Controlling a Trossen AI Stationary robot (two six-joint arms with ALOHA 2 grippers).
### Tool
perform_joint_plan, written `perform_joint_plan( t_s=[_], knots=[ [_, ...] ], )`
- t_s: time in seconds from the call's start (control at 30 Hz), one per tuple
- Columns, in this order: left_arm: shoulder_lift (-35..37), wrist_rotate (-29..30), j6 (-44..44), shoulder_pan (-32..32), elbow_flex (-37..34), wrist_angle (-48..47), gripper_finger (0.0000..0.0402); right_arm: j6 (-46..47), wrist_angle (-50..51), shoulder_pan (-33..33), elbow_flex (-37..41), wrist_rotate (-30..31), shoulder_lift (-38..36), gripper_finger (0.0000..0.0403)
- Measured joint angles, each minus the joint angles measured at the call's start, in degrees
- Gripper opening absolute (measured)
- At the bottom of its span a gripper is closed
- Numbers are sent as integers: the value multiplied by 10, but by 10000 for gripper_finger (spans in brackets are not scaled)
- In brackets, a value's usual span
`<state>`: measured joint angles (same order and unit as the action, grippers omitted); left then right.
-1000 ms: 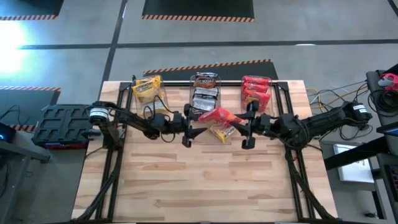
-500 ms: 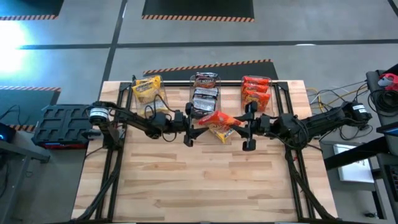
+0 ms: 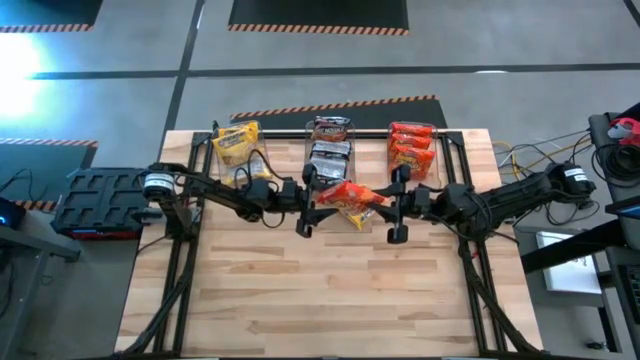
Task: Sort Maruchan noodles
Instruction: Put the orange instant noodle pack into the right transparent bin
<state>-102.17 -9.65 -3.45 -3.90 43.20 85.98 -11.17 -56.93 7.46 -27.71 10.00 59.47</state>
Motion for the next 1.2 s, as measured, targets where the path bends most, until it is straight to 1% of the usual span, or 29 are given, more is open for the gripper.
perform_joint_plan(
  t_s=[0.13,0.23,0.33,0.47,0.57,0.63,0.73,0.9,0.97,1.03,1.1,1.2],
  knots=[
    [0,0,-19,0,-2,-11,237,0,-3,0,0,0,4,105],
    [0,0,-30,0,-2,-16,224,9,-4,0,0,1,4,105],
    [0,0,-33,0,-2,-22,201,16,-4,0,0,6,3,105],
    [0,-2,-35,0,-2,-26,159,22,-2,0,0,6,3,110],
    [0,-3,-35,1,-2,-35,131,22,7,0,0,7,2,128],
    [0,-4,-35,1,-2,-37,120,23,11,0,0,9,2,143],
    [0,-4,-35,1,-2,-39,119,23,21,0,0,8,1,168],
    [0,-1,-35,1,-2,-40,130,25,30,0,0,7,-4,203],
    [0,-1,-35,1,-3,-43,129,37,63,0,-7,7,-15,215],
    [0,-1,-33,1,-3,-44,127,55,132,0,-28,7,-31,226],
    [0,-2,-32,1,-4,-44,125,74,231,0,-60,7,-47,236],
    [0,0,-31,1,-4,-46,125,98,405,0,-124,7,-62,246]
  ],
)
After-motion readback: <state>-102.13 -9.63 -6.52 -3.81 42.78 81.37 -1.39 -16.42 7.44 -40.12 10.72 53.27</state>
